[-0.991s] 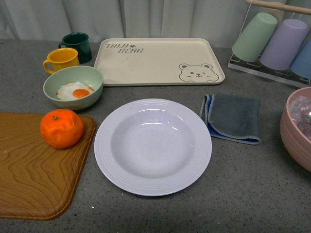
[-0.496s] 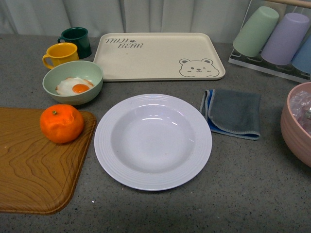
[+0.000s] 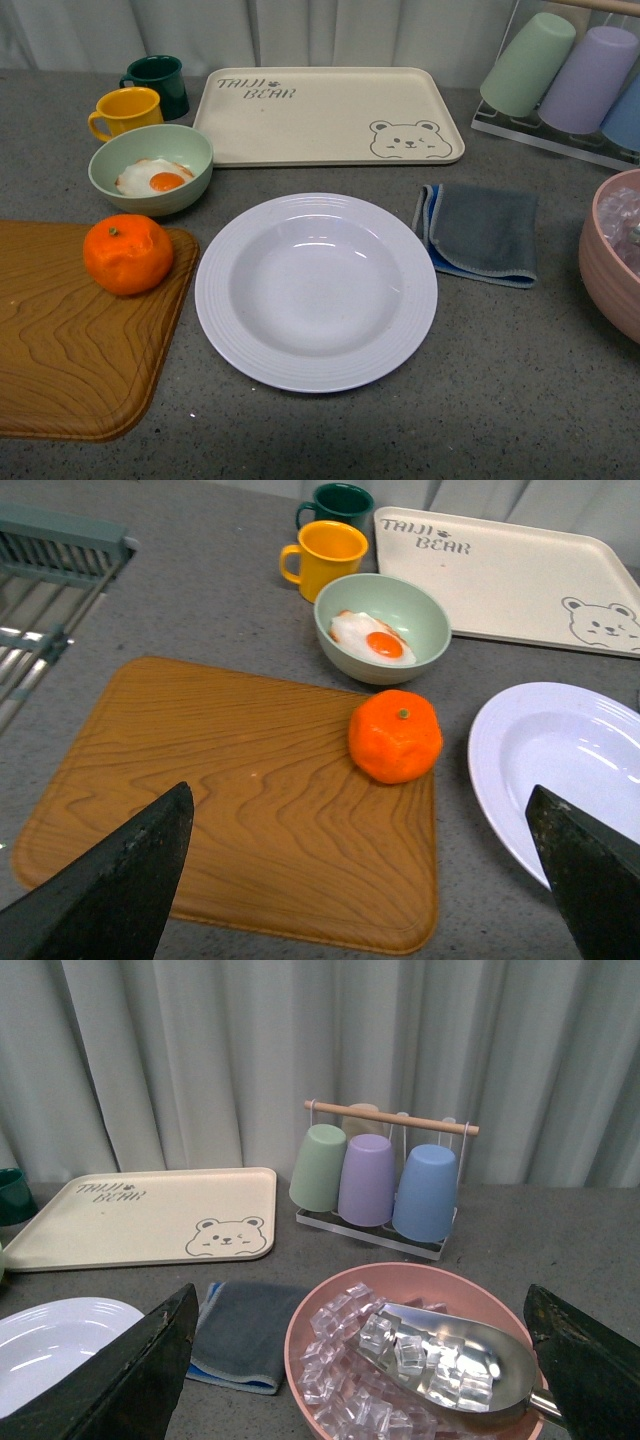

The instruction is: Place orange and plate with both arms

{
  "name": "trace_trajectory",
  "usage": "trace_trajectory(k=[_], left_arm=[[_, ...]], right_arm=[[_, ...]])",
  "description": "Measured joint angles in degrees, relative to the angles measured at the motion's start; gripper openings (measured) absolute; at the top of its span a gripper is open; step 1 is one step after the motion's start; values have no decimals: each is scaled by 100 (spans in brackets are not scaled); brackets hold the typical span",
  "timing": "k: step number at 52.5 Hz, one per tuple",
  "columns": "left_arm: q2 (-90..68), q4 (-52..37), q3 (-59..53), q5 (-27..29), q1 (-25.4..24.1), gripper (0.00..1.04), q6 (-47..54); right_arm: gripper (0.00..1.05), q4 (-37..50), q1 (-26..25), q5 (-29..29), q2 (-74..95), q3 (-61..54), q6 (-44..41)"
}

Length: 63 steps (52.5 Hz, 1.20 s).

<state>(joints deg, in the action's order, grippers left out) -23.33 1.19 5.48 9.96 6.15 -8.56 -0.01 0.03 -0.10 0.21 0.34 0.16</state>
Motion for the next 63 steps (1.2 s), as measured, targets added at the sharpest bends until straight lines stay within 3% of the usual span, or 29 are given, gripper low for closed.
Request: trace_trajectory(k=[6, 15, 37, 63], left_arm=[[-1915, -1631, 326, -7, 229, 98, -177], [-4472, -2870, 1113, -221, 304, 98, -221], [-7611, -3005, 2726, -404, 345, 98, 20], [-8677, -2433, 3545, -409, 345, 98, -232]], right_arm=[[95, 0, 0, 0, 0, 0, 0], [95, 0, 0, 0, 0, 0, 0], [95, 0, 0, 0, 0, 0, -2], [95, 0, 0, 0, 0, 0, 0]])
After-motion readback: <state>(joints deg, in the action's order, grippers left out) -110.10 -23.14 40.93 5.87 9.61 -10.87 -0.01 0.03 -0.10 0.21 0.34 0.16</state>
